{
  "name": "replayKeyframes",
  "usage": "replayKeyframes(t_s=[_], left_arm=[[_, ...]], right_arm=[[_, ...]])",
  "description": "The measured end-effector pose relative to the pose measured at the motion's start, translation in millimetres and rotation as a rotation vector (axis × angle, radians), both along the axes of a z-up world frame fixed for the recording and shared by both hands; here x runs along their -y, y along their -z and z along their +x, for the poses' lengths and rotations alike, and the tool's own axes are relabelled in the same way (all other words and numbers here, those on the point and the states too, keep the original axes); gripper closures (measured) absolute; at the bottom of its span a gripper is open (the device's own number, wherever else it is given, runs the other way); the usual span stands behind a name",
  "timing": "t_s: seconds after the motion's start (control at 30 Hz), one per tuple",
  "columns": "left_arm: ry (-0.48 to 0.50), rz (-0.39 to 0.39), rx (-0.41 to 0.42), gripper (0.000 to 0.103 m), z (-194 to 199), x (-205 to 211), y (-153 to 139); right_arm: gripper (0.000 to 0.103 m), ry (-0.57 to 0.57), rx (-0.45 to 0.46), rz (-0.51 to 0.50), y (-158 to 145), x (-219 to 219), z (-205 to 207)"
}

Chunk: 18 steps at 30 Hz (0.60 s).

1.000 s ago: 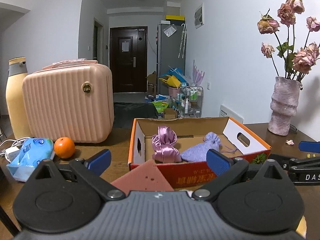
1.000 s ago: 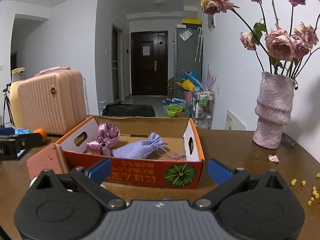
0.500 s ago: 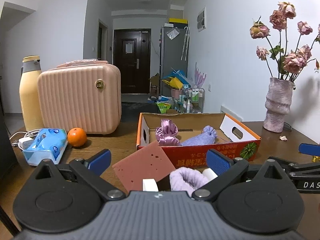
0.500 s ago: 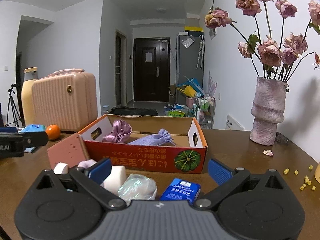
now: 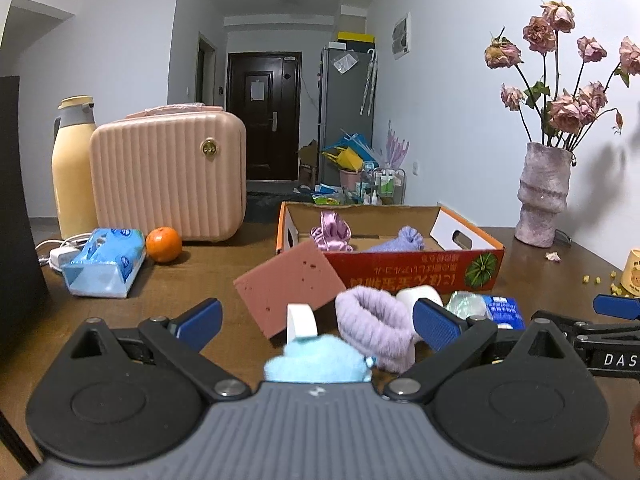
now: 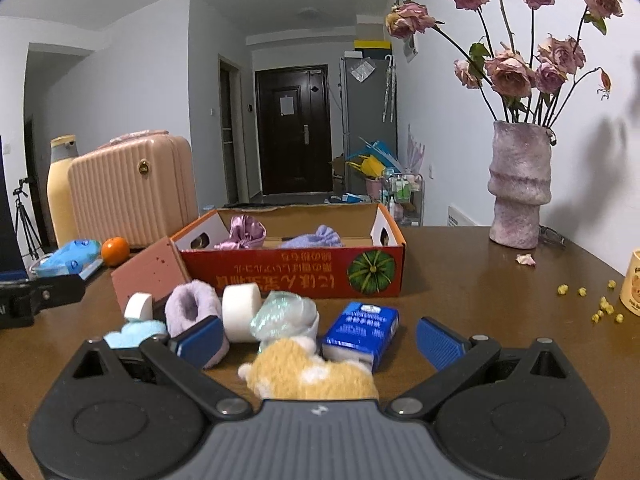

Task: Organize soft objects
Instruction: 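Move the right tool to the cream plush sheep and grasp it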

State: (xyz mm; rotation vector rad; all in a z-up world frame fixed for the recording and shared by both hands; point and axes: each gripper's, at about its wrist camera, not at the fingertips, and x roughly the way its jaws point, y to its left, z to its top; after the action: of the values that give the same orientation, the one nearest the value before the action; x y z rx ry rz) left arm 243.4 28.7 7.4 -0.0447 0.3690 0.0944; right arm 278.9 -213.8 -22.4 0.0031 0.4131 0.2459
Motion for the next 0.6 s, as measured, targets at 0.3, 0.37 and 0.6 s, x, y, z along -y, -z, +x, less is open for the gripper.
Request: replayKeyframes(t_s=[0.3, 0.37, 0.6], left_arm=[[0.002, -0.013, -0.02, 0.0, -20, -7, 11], [0.005, -0.013, -0.025, 0.0, -21, -9, 12], [0.014, -0.024, -0.043, 0.0, -21, -15, 17]], right_arm=[[0.0, 0.001, -0.05, -0.034, 12, -2, -17], [0.0, 0.004, -0.071, -0.04, 17, -2, -17], [0.0, 0.028, -0.137, -0.109, 34, -14, -4]])
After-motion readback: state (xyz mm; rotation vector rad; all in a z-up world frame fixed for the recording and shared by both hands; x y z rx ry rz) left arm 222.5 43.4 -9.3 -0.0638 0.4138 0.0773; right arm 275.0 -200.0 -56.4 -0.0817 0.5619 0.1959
